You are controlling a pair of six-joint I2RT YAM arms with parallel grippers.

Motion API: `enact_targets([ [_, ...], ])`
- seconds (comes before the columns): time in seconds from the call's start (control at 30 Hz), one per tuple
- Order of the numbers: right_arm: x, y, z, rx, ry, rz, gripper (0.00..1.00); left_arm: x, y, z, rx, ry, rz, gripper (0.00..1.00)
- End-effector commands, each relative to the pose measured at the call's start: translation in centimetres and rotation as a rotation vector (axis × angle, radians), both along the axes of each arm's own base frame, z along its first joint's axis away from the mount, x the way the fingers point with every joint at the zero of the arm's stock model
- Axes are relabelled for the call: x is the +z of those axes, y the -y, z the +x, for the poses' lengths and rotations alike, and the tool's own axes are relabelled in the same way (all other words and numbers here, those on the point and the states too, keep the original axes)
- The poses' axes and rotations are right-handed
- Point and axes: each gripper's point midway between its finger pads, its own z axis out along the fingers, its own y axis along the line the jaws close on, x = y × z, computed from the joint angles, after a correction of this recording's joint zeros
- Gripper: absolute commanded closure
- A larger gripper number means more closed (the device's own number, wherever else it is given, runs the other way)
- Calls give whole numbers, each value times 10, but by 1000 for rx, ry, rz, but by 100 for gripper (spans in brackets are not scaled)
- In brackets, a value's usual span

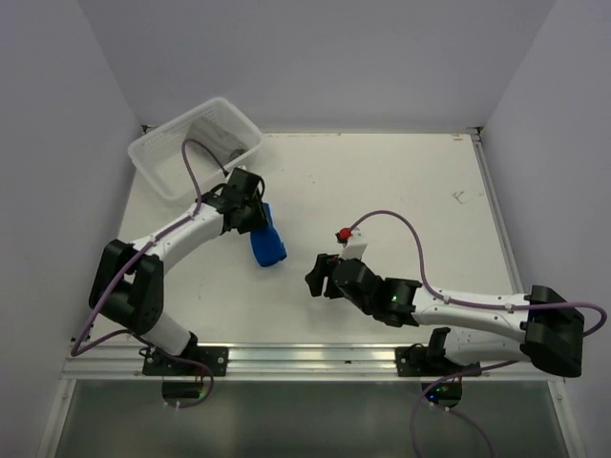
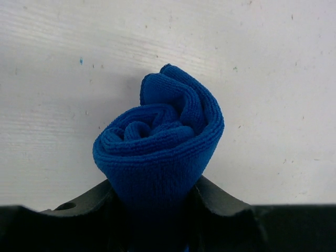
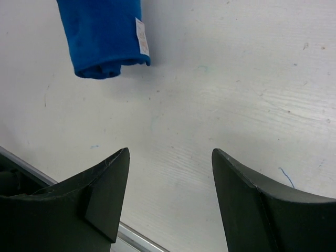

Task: Roll the towels
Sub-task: Place the rolled towel into the container

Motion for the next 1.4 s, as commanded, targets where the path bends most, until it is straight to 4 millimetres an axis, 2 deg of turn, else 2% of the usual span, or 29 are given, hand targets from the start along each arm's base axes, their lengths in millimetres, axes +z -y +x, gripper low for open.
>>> enact_targets([
  [0.0,3,16,7,-47,32,-27,32,30,-15,25,9,53,28,78],
  [0.07,3,18,8,-53,33,-26,32,50,-22,38,21,82,26,78],
  [0.1,3,18,8,-51,31,-24,32,58,-34,46,42,96,36,78],
  [0.13,4,18,9,-54,32,-21,32,76,-39,58,56,131,32,78],
  [0.17,5,18,10,-54,32,-16,32,81,-54,64,87,130,43,78],
  [0.2,6,17,10,-51,32,-16,31,102,-60,77,92,175,46,78],
  [0.23,6,17,11,-52,32,-15,31,106,-71,84,113,179,60,77],
  [0.27,6,16,11,-48,32,-18,31,111,-92,89,158,171,74,77],
  [0.33,6,15,13,-48,30,-20,31,133,-111,107,191,212,77,77],
  [0.37,5,15,13,-45,26,-22,31,138,-132,112,234,209,87,76],
  [0.4,5,15,15,-49,25,-19,31,154,-142,121,247,243,90,76],
  [0.43,4,14,15,-41,20,-18,31,157,-154,125,264,244,99,76],
  [0.47,3,14,16,-40,18,-22,31,150,-174,128,303,213,116,76],
  [0.5,3,14,18,-40,17,-28,31,160,-184,135,315,235,130,75],
  [0.57,3,12,18,-29,15,-31,31,149,-222,140,385,193,165,75],
  [0.6,4,12,21,-30,16,-32,31,154,-231,145,392,204,175,75],
  [0.63,1,12,22,-25,11,-41,31,142,-240,149,397,172,180,75],
  [0.7,0,13,25,-25,9,-47,31,141,-261,156,432,166,192,75],
  [0.77,-4,14,25,-21,2,-55,31,126,-274,163,449,139,192,75],
  [0.8,-5,16,28,-27,2,-58,31,127,-277,169,451,148,182,75],
  [0.87,-10,16,29,-22,-12,-67,31,111,-283,179,455,126,172,75],
  [0.9,-11,18,32,-29,-14,-68,31,115,-285,187,456,143,168,75],
  [0.93,-15,19,32,-30,-22,-76,31,97,-287,191,453,103,163,75],
  [1.0,-20,23,36,-42,-37,-78,31,90,-291,199,462,96,153,75],
  [1.03,-21,24,37,-46,-41,-79,31,73,-294,202,466,67,148,75],
  [1.1,-24,27,41,-59,-51,-82,31,59,-294,206,469,50,134,74],
  [1.13,-26,27,42,-55,-59,-84,31,45,-294,209,465,32,125,74],
  [1.27,-29,30,48,-67,-71,-90,31,19,-293,217,469,8,96,72],
  [1.37,-34,32,54,-73,-85,-99,31,6,-290,223,468,3,71,66],
])
